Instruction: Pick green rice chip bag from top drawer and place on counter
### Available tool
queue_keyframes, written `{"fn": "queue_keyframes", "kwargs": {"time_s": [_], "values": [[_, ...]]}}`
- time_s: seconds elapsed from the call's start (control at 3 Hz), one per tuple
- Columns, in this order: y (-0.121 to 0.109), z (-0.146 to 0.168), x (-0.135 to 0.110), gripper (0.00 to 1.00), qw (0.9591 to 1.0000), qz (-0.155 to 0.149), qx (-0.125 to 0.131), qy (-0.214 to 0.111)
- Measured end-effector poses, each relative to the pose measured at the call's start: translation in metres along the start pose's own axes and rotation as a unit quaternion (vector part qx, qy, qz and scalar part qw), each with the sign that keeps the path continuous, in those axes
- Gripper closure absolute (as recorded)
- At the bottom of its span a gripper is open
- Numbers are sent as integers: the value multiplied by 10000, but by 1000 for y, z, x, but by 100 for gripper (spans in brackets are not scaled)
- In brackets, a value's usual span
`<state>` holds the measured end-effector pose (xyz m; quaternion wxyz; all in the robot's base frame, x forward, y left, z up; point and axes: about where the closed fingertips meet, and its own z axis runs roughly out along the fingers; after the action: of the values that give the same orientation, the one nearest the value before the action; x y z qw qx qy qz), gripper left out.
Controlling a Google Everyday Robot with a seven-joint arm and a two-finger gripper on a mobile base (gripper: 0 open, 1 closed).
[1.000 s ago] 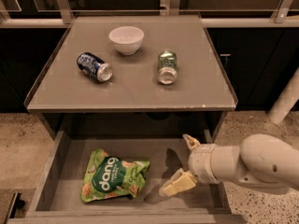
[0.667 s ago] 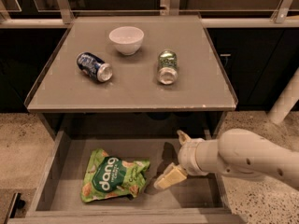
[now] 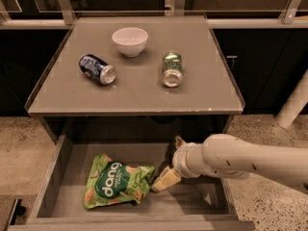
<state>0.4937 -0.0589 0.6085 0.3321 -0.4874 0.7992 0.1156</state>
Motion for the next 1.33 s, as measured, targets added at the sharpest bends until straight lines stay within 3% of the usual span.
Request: {"fn": "queue_keyframes", "kwargs": {"time_s": [0.33, 0.67, 1.0, 1.33], "values": [[-24, 10, 4, 0, 9992, 393, -122, 1], [-17, 8, 2, 0, 9987, 385, -326, 19], [-17, -5, 8, 0, 9984, 507, -262, 40], [0, -28, 11, 0, 9977, 622, -253, 123]]}}
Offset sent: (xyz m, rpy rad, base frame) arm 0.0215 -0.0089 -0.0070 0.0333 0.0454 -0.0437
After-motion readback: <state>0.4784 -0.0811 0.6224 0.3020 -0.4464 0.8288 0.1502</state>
